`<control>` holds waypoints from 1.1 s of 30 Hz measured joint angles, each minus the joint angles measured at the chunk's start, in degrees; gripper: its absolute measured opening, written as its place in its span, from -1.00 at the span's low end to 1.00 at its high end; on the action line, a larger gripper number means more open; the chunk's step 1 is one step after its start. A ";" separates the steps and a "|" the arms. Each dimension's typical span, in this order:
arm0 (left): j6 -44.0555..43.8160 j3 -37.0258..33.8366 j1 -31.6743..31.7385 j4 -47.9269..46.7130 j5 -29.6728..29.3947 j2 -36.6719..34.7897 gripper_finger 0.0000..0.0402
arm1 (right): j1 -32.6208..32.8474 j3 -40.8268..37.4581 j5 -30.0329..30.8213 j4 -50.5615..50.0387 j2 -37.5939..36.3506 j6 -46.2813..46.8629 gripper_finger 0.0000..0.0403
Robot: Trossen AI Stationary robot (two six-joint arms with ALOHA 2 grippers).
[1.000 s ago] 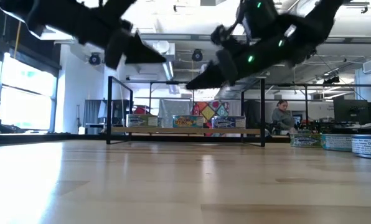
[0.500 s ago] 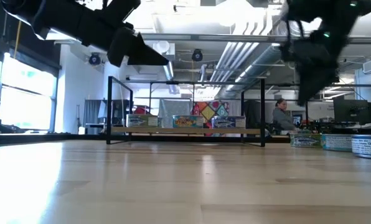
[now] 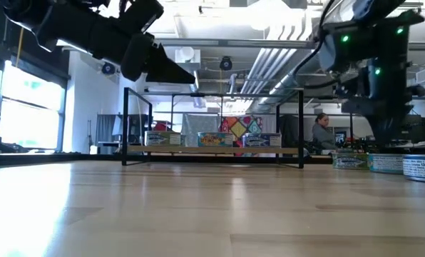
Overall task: Stack canned seafood by type on shelf
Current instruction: Stack the light blue tuna can on top of the light blue tuna can on the shelf
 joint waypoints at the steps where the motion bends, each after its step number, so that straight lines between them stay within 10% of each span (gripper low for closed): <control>1: -0.42 0.00 -0.19 0.15 0.00 0.00 -1.00 | -0.10 0.00 -1.86 1.09 1.23 -1.02 -0.79; 20: -1.20 -0.02 -2.61 4.68 0.83 0.00 -1.00 | 4.76 1.24 -19.18 35.23 5.96 -31.69 -0.99; 33: -1.39 -0.02 -2.60 6.05 0.83 0.00 -1.00 | -0.33 -1.26 7.77 24.04 5.15 -25.32 -0.99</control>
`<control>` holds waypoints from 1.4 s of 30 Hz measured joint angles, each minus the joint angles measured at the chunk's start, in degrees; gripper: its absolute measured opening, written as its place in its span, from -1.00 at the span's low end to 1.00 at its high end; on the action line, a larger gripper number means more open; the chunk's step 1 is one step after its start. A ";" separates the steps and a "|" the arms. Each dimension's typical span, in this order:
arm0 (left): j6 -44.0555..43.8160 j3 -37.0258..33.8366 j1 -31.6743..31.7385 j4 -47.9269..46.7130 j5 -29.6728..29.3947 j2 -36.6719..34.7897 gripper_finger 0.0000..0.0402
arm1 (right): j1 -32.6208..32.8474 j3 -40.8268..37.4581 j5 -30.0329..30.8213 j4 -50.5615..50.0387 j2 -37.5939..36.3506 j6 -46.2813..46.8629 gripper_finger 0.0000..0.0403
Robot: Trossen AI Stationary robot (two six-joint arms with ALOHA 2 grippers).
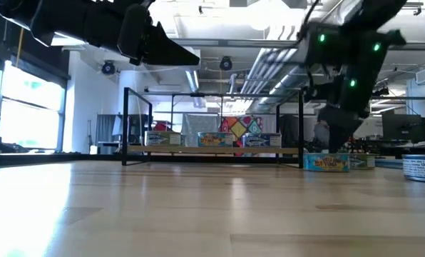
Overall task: Stack canned seafood by type on shelf
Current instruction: Stack the light blue tuna can on top of the light blue tuna can on the shelf
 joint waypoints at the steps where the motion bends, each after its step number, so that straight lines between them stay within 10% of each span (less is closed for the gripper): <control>1: -0.02 0.00 0.00 0.04 0.00 0.00 -1.00 | -1.05 -0.72 0.14 1.52 0.00 -0.48 -0.99; 12: -0.05 0.00 -0.01 0.06 0.02 0.00 -1.00 | -1.20 -3.23 -16.44 23.16 0.84 -8.43 -0.99; 23: -0.03 0.00 -0.07 -2.49 7.23 0.00 -1.00 | 3.44 -1.59 -17.18 55.01 16.39 -7.52 -0.99; 35: 2.66 0.01 0.94 -9.72 9.70 5.90 -0.92 | 7.33 2.88 -15.46 53.64 8.35 -18.25 -0.99; 42: 4.17 2.93 7.06 -3.56 23.07 13.33 -0.66 | 10.29 2.09 -11.11 49.65 4.42 -19.12 -0.99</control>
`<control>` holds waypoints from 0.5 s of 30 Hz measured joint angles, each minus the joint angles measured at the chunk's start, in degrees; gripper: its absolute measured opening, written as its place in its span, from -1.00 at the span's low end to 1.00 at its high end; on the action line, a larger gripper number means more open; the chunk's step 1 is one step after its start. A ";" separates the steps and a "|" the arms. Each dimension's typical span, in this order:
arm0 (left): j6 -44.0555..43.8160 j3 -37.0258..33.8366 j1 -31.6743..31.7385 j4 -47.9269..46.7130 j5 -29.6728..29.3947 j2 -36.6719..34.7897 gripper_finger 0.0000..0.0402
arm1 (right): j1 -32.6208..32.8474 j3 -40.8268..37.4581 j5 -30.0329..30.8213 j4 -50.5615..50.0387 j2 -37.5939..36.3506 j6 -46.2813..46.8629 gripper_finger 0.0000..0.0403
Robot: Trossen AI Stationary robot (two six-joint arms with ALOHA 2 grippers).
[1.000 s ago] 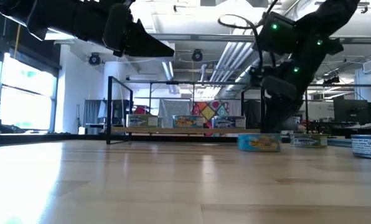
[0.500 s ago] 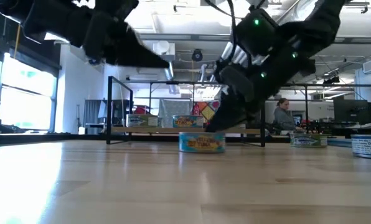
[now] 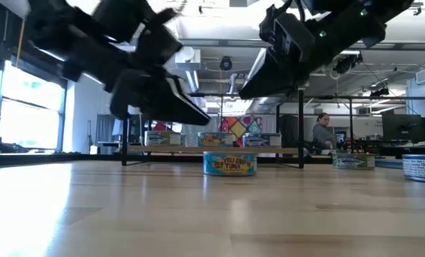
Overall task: Stack canned seafood by type on shelf
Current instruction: Stack the light blue tuna can on top of the light blue tuna can on the shelf
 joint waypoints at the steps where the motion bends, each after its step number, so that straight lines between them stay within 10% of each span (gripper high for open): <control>1: 0.71 0.73 1.03 -1.02 1.89 0.78 -0.62 | 0.15 0.00 0.13 0.03 0.00 -0.29 -0.99; 15: 15.59 9.43 6.32 -9.62 9.00 10.70 -0.58 | 0.77 0.00 0.19 -5.47 0.17 -0.37 -0.99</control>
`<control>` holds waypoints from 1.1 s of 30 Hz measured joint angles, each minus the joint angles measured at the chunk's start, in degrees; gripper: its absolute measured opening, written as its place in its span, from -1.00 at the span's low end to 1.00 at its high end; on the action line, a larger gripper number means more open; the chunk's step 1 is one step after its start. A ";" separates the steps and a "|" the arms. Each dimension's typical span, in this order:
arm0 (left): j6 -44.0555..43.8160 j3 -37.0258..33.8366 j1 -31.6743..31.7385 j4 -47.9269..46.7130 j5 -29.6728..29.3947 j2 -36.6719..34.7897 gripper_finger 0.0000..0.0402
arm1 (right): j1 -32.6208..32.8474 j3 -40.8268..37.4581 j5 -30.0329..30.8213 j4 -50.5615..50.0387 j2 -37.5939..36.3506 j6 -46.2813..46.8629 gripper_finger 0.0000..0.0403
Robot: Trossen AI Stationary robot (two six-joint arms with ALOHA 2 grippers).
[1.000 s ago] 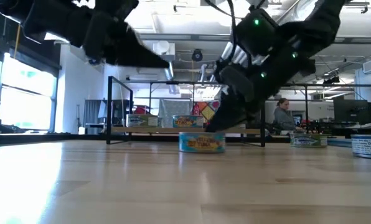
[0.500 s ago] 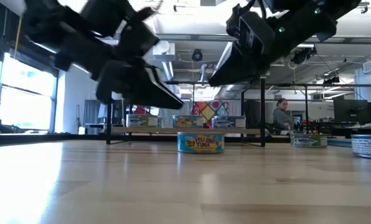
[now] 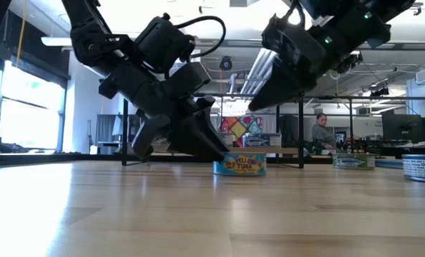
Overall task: Stack canned seafood by type on shelf
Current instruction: Stack the light blue tuna can on top of the light blue tuna can on the shelf
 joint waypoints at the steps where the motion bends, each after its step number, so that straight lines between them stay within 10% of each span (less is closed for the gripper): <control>1: -0.30 0.07 -0.09 -0.03 -0.09 0.00 -0.65 | 0.22 0.00 0.15 -0.63 0.00 -1.28 -0.99; 8: -3.63 0.04 -0.16 0.12 0.23 -0.46 -0.96 | 1.38 0.00 2.38 -5.49 0.00 -6.34 -0.89; 21: -16.16 0.21 -0.18 3.82 0.55 -2.27 -1.00 | 1.68 0.09 1.86 -4.83 1.87 -36.57 -0.03; 33: -23.04 0.25 -0.18 7.47 3.11 -2.69 -1.00 | 3.52 0.04 8.77 7.76 14.18 -44.11 0.02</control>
